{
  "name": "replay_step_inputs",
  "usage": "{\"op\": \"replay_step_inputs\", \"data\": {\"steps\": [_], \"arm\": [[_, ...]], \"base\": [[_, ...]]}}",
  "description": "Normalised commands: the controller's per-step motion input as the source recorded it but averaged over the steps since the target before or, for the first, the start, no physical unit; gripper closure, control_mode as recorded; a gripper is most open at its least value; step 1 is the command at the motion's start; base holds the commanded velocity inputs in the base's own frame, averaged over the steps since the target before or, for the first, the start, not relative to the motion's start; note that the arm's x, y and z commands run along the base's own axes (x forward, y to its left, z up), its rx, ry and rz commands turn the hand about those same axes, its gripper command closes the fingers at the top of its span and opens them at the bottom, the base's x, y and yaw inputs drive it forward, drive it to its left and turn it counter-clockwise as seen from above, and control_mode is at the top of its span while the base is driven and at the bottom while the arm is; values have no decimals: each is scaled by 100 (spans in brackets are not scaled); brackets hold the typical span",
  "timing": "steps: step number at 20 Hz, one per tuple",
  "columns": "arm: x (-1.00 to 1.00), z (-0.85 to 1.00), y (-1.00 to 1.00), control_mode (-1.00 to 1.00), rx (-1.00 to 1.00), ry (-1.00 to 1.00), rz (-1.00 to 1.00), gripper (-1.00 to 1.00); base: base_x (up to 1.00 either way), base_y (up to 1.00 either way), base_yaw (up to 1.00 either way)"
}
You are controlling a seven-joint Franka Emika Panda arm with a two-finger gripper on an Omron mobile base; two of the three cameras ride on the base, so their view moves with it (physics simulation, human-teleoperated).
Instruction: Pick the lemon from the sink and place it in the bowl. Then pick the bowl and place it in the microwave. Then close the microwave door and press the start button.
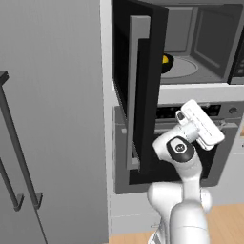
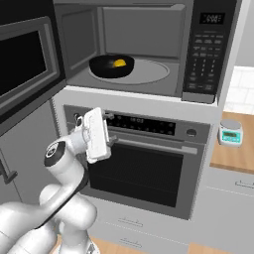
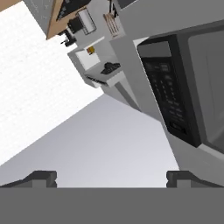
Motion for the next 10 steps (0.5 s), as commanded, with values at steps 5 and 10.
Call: {"op": "replay_step_inputs", "data": {"steps": [5,10], "arm": [[-38,-53,72,-100,-5,-6,-1,-100],[-8,-92,16,-100,0,-23,1,-100]], "base": [[0,0,0],[0,0,0]]}}
